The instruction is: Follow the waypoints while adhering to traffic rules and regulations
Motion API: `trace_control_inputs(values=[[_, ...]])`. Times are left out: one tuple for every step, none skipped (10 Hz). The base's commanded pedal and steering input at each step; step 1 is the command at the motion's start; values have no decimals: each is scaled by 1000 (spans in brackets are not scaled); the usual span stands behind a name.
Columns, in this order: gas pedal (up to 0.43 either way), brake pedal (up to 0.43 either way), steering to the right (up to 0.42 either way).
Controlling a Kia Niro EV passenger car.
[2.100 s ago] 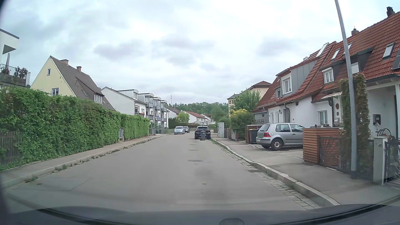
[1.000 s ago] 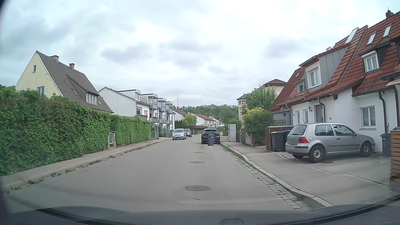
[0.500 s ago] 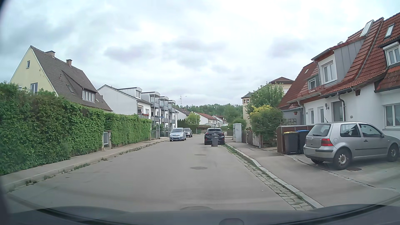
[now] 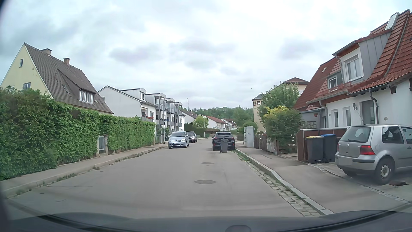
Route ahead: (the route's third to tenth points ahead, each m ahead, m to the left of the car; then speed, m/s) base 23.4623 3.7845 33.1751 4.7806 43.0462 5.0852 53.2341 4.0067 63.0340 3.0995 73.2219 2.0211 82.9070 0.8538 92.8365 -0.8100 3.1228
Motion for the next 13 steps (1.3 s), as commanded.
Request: trace_control_inputs(values=[[0, 0, -32], [0, 0, -34], [0, 0, -34], [0, 0, -34], [0, 0, -34], [0, 0, -33], [0, 0, -34], [0, 0, -36], [0, 0, -38], [0, 0, -39], [0, 0, -39], [0, 0, -39], [0, 0, -39]])
